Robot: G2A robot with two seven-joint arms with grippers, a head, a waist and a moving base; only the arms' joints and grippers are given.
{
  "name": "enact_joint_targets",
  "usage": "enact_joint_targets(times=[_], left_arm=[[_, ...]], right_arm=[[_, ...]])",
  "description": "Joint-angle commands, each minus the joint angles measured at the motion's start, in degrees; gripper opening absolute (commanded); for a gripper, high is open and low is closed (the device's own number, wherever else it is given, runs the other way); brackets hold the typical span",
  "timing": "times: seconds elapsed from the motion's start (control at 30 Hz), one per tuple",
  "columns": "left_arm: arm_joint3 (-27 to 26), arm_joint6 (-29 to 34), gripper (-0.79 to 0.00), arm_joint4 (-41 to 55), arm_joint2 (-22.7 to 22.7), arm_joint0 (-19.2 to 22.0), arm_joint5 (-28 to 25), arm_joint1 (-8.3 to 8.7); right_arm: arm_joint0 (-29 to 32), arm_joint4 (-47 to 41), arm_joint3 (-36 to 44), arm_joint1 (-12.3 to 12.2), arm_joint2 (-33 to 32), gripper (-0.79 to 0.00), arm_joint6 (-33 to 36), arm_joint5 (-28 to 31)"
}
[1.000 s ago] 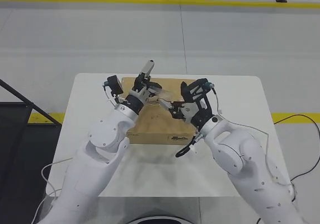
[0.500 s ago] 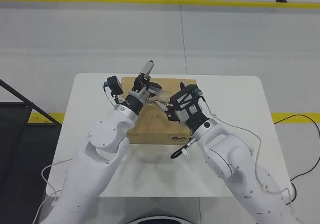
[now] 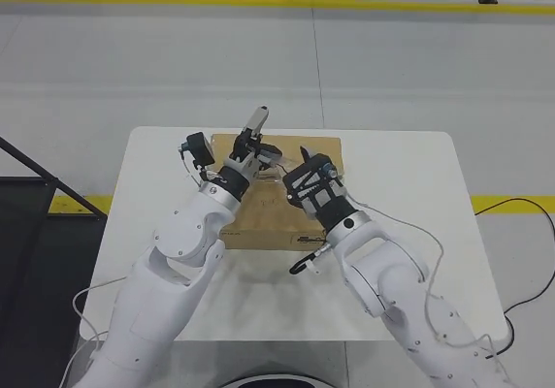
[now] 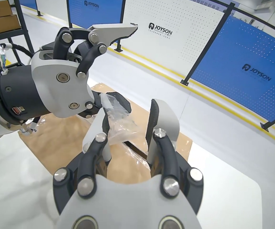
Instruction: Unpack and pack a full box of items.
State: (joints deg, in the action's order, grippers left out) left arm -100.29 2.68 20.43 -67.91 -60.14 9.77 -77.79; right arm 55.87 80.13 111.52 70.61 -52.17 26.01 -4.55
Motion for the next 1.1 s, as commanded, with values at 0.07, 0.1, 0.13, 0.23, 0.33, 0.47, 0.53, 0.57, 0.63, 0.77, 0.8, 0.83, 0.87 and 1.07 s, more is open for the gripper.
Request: enact_joint_targets(times=[0.07,0.1,0.13,0.23,0.33,0.47,0.53,0.57,0.63,0.77,0.8,0.83,0.87,1.07], left_arm=[[-0.02,0.13,0.0,-0.15,-0.11,-0.09,0.01,-0.12],[-0.02,0.15,0.0,-0.18,-0.13,-0.12,0.02,-0.15],[-0.03,0.21,0.0,-0.14,-0.16,-0.14,-0.03,-0.18],[-0.01,0.32,0.0,-0.2,-0.23,-0.19,-0.08,-0.27],[-0.04,0.41,0.0,-0.31,-0.27,-0.22,-0.04,-0.36],[-0.08,0.62,0.0,-0.35,-0.34,-0.27,0.1,-0.47],[-0.1,0.68,0.0,-0.34,-0.38,-0.32,0.07,-0.53],[-0.1,0.71,0.0,-0.37,-0.4,-0.34,0.07,-0.56],[-0.13,0.74,0.0,-0.44,-0.45,-0.37,0.1,-0.61],[-0.19,0.77,0.0,-0.53,-0.72,-0.41,0.13,-0.7],[-0.15,0.82,0.0,-0.49,-0.8,-0.45,0.19,-0.72],[-0.17,0.82,0.0,-0.46,-0.87,-0.46,0.23,-0.74],[-0.18,0.85,0.0,-0.48,-0.9,-0.47,0.27,-0.77],[-0.19,1.11,0.0,-0.52,-1.04,-0.51,0.24,-0.91]], right_arm=[[0.15,3.26,-0.02,0.48,0.81,-0.4,-0.82,-1.62],[0.33,3.77,0.07,0.58,1.03,-0.4,-0.98,-1.71],[0.51,4.3,0.2,0.67,1.27,-0.403,-1.05,-1.49],[0.9,5.87,0.41,0.92,1.65,-0.406,-0.69,-1.22],[1.26,7.1,0.64,1.19,1.78,-0.413,-1.14,-1.31],[1.56,7.9,0.57,1.52,1.83,-0.416,-0.04,-0.39],[1.52,8.17,0.55,1.7,1.88,-0.422,0.89,0.22],[1.52,8.3,0.46,1.79,1.9,-0.425,1.38,0.49],[1.5,8.71,0.3,1.97,1.87,-0.434,2.35,0.74],[1.61,9.8,0.03,2.32,1.75,-0.453,3.72,0.84],[1.7,10.26,0.03,2.4,1.7,-0.456,3.92,0.7],[1.84,10.69,0.01,2.47,1.71,-0.456,4.08,0.71],[2.01,10.94,-0.02,2.55,1.7,-0.459,4.36,0.73],[2.69,12.48,0.02,3.0,1.49,-0.465,6.18,1.0]])
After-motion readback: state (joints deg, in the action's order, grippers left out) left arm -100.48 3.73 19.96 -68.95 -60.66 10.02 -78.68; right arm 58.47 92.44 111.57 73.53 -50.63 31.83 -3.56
